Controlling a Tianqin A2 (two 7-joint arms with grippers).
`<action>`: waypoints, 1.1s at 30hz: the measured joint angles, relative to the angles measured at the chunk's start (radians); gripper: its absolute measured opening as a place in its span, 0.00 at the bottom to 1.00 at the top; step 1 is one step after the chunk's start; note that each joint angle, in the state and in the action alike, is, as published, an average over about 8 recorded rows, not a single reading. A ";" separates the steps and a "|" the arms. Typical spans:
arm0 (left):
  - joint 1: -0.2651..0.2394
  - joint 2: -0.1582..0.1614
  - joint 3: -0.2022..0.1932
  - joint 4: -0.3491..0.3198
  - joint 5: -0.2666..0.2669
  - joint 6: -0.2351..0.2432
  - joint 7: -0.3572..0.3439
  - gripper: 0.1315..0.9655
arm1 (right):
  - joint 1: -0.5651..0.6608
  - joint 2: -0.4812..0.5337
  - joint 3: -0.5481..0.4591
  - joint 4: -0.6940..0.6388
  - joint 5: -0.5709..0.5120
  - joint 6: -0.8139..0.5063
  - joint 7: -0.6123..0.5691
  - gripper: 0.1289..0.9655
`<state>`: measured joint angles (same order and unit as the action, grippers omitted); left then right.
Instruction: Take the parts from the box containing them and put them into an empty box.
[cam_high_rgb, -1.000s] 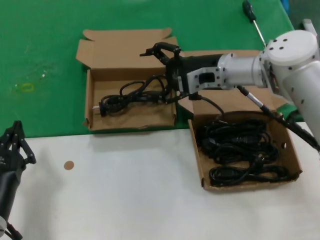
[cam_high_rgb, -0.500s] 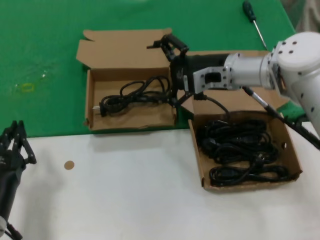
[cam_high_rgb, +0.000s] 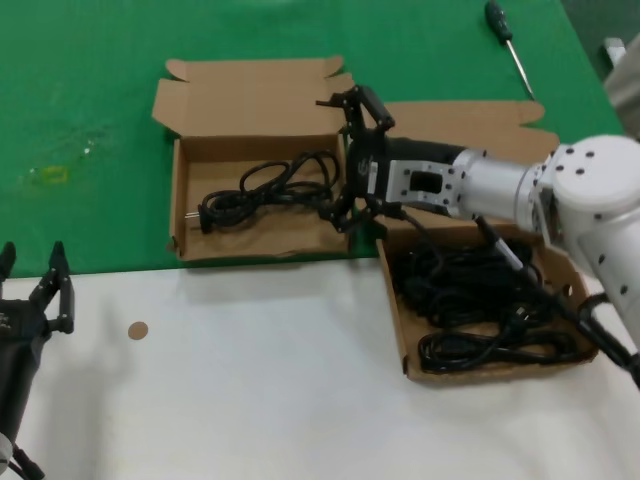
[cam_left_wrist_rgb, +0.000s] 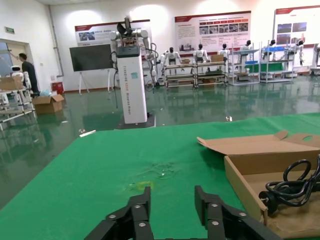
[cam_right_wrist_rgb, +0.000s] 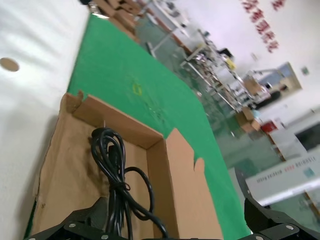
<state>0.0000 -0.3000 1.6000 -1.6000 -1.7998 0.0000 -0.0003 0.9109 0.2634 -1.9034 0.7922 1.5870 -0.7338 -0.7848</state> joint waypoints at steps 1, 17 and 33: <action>0.000 0.000 0.000 0.000 0.000 0.000 0.000 0.21 | -0.015 0.001 0.005 0.013 0.003 0.012 0.012 1.00; 0.000 0.000 0.000 0.000 0.000 0.000 0.000 0.52 | -0.253 0.010 0.084 0.224 0.059 0.203 0.218 1.00; 0.000 0.000 0.000 0.000 0.000 0.000 0.000 0.91 | -0.489 0.020 0.163 0.433 0.114 0.393 0.421 1.00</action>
<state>0.0000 -0.3000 1.6000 -1.6000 -1.7999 0.0000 -0.0002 0.4221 0.2830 -1.7408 1.2251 1.7012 -0.3406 -0.3642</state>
